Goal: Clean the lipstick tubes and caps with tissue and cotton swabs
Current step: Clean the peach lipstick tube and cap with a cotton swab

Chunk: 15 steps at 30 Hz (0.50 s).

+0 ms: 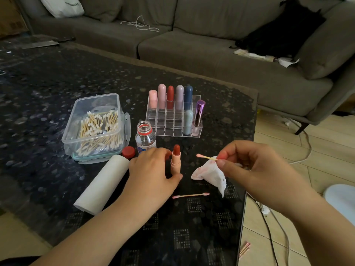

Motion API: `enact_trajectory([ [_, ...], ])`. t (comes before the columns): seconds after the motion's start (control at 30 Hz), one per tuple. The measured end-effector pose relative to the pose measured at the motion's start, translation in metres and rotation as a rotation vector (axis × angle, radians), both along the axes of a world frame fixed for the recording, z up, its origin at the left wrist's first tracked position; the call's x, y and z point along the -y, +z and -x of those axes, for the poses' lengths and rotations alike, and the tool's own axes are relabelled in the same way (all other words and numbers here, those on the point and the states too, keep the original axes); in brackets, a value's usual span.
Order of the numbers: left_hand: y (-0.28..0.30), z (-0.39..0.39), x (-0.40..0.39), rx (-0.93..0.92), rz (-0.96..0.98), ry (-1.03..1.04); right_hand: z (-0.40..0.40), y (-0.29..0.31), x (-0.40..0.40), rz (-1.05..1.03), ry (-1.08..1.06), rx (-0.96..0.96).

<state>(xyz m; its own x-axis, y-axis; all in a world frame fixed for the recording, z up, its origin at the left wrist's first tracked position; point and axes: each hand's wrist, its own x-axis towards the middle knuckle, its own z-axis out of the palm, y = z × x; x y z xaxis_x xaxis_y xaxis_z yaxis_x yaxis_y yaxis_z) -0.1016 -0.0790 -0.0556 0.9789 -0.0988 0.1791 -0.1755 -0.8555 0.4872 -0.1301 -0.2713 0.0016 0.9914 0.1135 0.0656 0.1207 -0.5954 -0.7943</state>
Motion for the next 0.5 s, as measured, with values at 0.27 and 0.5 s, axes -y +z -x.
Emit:
enact_trajectory([
  [0.27, -0.007, 0.01, -0.021, -0.018, -0.27, -0.071, 0.002, 0.002, 0.001, -0.042, 0.019, 0.022],
  [0.5, -0.004, 0.009, -0.03, -0.026, -0.152, -0.117, 0.005, 0.008, -0.003, -0.115, 0.052, 0.057],
])
